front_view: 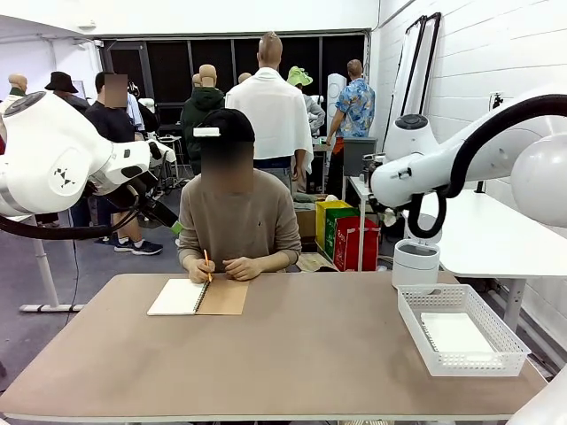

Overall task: Sort the paper based on its condition.
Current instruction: If a person hands you a paper, place it in the Organizing basket , and if it's crumpled, put it in the Trash can.

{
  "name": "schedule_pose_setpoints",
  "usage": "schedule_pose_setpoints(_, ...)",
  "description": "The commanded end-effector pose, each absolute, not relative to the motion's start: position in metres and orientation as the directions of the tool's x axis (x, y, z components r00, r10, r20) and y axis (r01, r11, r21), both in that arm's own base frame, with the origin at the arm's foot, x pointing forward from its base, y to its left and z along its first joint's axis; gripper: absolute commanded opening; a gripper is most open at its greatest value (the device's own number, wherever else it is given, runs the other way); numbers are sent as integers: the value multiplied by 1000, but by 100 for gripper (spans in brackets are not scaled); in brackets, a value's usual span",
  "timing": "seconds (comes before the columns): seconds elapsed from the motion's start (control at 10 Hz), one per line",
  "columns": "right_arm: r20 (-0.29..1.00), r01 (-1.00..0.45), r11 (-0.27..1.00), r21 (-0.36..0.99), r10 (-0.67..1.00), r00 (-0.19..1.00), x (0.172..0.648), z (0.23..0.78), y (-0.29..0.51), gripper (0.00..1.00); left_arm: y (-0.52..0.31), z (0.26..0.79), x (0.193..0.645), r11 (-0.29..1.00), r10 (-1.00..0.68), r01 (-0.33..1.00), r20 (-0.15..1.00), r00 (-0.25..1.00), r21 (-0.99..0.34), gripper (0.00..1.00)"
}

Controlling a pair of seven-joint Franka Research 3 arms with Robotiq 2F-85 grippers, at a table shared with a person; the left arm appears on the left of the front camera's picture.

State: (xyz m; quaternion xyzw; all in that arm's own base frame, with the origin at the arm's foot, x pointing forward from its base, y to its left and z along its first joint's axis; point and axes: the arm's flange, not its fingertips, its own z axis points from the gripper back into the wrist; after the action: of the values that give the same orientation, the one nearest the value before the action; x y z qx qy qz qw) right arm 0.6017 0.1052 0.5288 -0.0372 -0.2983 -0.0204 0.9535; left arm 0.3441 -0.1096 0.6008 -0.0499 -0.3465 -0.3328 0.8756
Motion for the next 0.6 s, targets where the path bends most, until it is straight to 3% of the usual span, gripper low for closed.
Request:
schedule_pose_setpoints(0.0,570,213,974,-75,-133,811,609,509,100,44,-109,601,345,771,-546,622,648,531,140,100)
schedule_pose_setpoints(0.5,523,361,931,-50,-284,804,634,480,55,44,-109,601,345,771,-546,622,648,531,140,100)
